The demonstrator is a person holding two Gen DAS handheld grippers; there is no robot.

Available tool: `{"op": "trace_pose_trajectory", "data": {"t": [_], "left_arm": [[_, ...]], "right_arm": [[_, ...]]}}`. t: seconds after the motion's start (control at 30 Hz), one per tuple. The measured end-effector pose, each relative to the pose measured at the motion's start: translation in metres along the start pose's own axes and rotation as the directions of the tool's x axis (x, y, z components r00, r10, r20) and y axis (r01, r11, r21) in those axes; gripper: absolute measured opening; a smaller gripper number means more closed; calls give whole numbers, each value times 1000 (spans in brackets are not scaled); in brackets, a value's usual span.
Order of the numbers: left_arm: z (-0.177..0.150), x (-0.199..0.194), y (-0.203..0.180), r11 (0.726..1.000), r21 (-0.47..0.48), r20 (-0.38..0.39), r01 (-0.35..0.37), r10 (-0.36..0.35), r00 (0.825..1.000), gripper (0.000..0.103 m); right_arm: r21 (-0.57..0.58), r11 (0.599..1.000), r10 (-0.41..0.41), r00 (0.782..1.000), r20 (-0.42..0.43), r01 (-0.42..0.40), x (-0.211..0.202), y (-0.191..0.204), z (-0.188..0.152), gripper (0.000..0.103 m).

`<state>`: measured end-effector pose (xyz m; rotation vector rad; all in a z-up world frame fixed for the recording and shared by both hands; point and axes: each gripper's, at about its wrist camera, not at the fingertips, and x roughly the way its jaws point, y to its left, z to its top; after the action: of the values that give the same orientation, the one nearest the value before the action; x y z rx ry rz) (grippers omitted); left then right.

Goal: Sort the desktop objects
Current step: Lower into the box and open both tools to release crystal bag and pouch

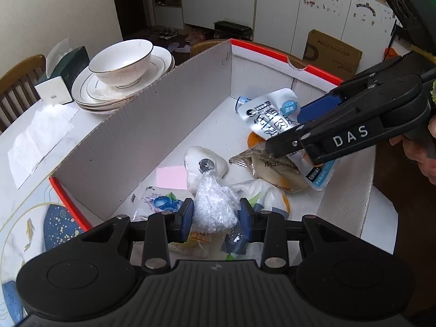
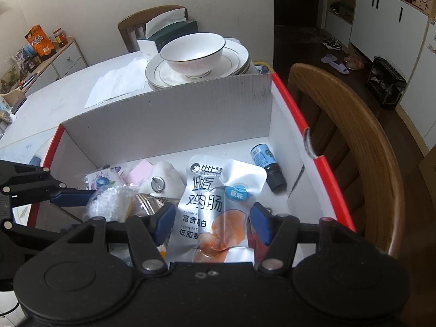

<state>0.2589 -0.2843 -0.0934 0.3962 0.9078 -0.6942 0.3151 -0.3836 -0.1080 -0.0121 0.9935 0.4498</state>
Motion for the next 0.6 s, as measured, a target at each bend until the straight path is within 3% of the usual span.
{"op": "trace_pose_trajectory", "data": {"t": [0.4, 0.53, 0.6], "left_arm": [[-1, 5, -5, 1000, 19, -30, 25, -24, 999, 36], [-3, 0, 0, 999, -25, -8, 37, -37, 999, 50], [-4, -3, 1, 998, -32, 5, 45, -45, 999, 51]], "right_arm": [[-13, 1000, 10, 1000, -18, -10, -4, 1, -3, 62], [2, 1000, 16, 1000, 1, -16, -12, -2, -3, 63], [-1, 1000, 15, 1000, 6, -15, -15, -3, -3, 63]]}}
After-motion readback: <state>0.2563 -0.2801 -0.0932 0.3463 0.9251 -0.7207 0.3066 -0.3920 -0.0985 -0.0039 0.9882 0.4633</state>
